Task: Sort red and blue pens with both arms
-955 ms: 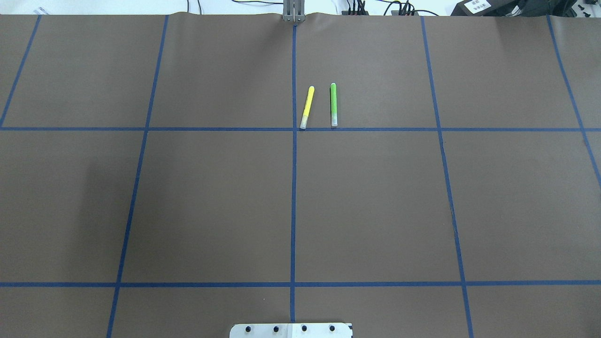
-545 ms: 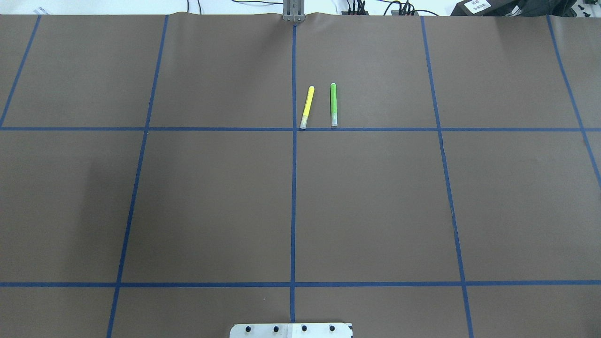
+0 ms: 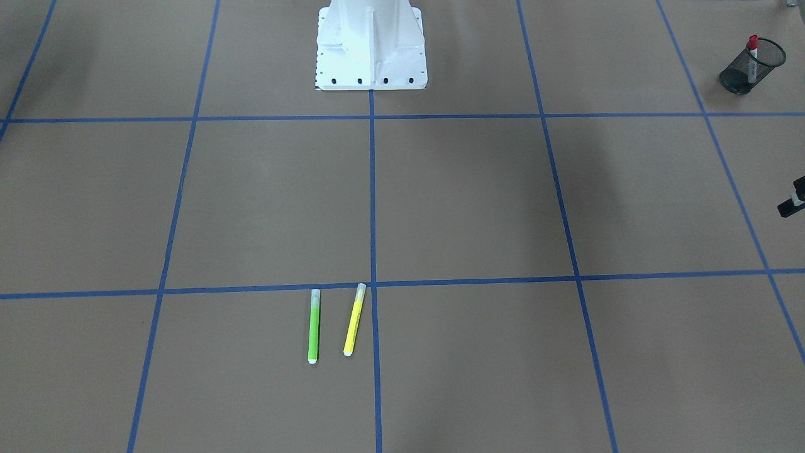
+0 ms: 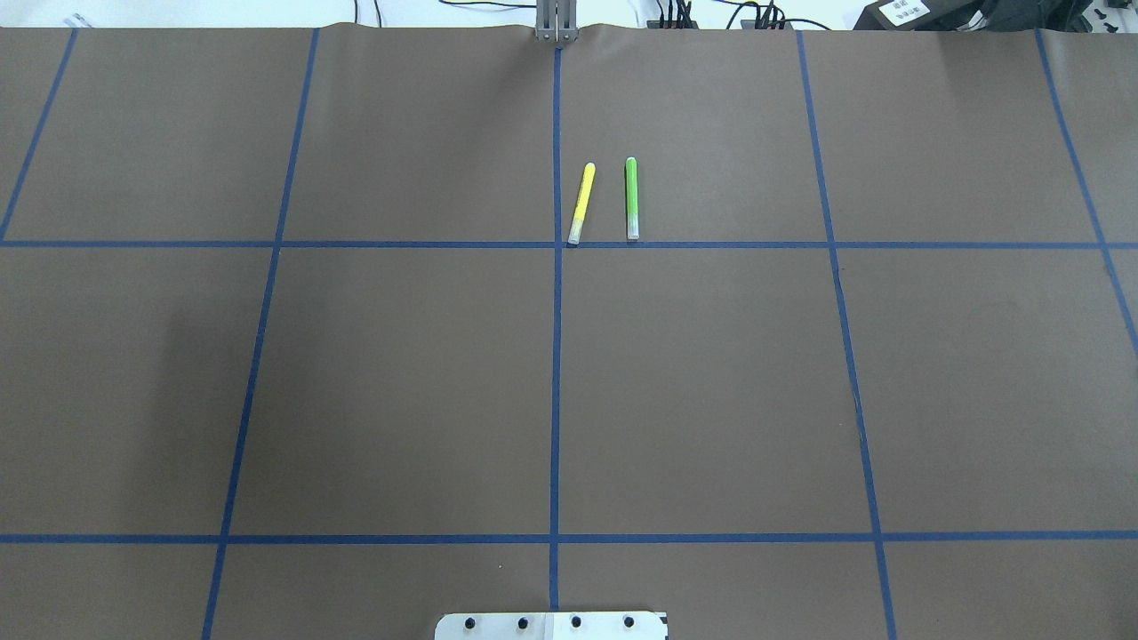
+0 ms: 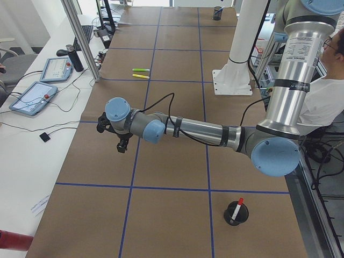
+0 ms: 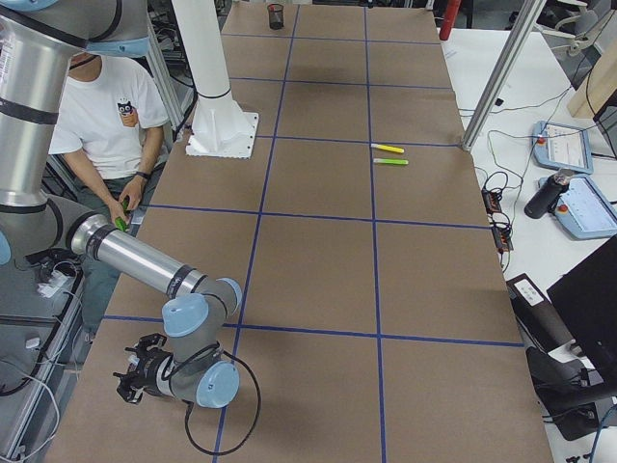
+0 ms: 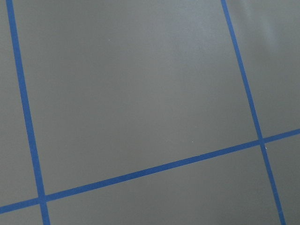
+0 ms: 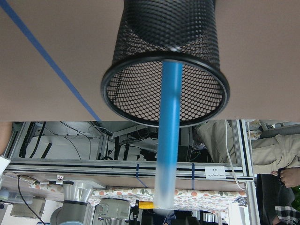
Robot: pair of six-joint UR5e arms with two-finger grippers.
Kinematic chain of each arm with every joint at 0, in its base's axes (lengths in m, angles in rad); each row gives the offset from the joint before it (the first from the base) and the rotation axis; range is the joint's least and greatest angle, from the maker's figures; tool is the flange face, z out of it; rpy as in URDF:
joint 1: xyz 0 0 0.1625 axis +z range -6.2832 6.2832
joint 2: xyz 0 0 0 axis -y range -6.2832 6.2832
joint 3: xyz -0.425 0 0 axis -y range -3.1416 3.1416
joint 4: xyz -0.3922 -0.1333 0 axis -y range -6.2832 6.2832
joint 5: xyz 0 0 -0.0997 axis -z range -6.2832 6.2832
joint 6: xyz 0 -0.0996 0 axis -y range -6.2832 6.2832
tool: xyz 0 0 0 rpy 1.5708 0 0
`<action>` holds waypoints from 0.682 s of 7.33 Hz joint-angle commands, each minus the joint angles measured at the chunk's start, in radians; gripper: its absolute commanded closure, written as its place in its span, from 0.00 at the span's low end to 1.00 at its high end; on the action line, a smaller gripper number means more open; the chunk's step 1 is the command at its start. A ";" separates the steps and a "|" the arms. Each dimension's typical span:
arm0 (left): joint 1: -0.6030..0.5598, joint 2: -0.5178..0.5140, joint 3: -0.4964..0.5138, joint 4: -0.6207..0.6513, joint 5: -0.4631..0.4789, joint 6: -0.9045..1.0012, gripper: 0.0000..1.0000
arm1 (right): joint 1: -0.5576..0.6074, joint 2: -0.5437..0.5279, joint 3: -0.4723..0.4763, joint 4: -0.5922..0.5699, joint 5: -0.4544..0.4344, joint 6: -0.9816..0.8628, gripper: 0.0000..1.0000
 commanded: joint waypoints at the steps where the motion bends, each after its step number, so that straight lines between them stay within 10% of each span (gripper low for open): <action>1: -0.001 0.000 0.003 0.006 0.002 -0.003 0.00 | 0.001 0.091 0.004 0.002 0.061 -0.004 0.00; 5: 0.002 0.043 0.009 0.010 0.052 -0.001 0.00 | 0.001 0.165 0.007 0.470 0.311 0.053 0.00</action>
